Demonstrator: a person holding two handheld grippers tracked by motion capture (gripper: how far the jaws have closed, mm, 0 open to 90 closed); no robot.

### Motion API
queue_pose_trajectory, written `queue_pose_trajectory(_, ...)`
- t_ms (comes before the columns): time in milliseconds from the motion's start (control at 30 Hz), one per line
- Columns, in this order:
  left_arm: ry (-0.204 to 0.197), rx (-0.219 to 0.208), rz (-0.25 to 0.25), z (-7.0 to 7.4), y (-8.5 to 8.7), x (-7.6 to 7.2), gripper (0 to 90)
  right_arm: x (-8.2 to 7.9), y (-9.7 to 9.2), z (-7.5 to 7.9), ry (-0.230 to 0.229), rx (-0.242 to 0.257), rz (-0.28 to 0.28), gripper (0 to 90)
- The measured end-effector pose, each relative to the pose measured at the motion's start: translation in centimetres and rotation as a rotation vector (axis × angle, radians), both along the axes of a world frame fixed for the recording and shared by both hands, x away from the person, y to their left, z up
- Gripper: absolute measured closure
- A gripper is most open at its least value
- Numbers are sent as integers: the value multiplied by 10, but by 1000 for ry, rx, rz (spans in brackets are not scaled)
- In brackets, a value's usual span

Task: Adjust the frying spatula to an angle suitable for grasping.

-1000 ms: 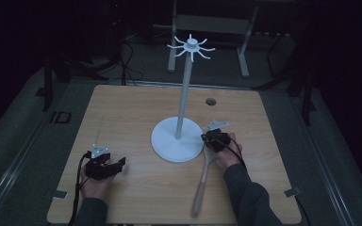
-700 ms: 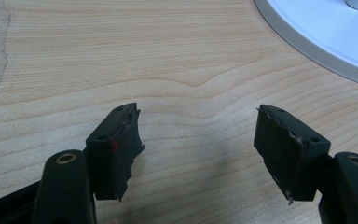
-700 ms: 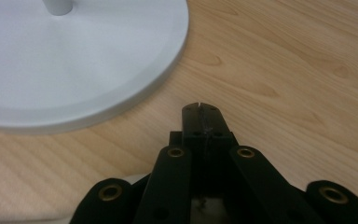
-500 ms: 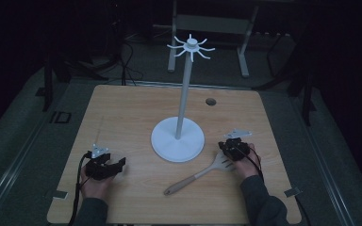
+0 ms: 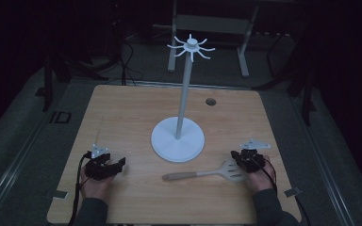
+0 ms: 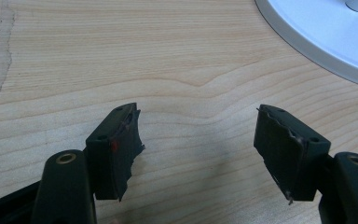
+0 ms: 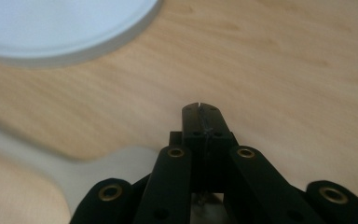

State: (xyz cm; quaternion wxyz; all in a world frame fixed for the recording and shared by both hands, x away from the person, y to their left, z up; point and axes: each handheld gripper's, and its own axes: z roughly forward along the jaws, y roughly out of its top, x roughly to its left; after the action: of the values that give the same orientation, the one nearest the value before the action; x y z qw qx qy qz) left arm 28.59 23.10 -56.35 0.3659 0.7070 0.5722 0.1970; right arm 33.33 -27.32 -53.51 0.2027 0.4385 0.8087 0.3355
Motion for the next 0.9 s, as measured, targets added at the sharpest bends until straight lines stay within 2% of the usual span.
queue_pose_trajectory(100,3,2,-2,0,-1,0,315,-16,-12,-4,17,-9,-11,900)
queue_pose_trajectory(200,4,2,-2,0,-1,0,315,-22,-16,-6,17,-4,-10,900)
queue_pose_trajectory(233,6,8,-5,0,-2,0,315,-27,-19,-5,-7,5,-1,899)
queue_pose_trajectory(333,6,8,-4,0,-1,0,315,-32,-20,-1,-29,16,1,900)
queue_pose_trajectory(400,6,4,0,-1,-1,0,315,-42,-22,9,-54,48,28,899)
queue_pose_trajectory(567,5,4,-1,0,-1,0,315,-62,-21,17,-77,39,84,899)
queue_pose_trajectory(600,7,6,-4,-1,-1,0,315,-70,-22,17,-74,22,104,899)
queue_pose_trajectory(667,7,6,-4,-1,-1,0,315,-74,-22,15,-68,14,111,899)
queue_pose_trajectory(733,7,7,-4,-1,-2,0,315,-79,-23,8,-44,-13,119,899)
queue_pose_trajectory(900,9,11,-4,-1,-1,0,315,-83,-27,0,-26,5,119,899)
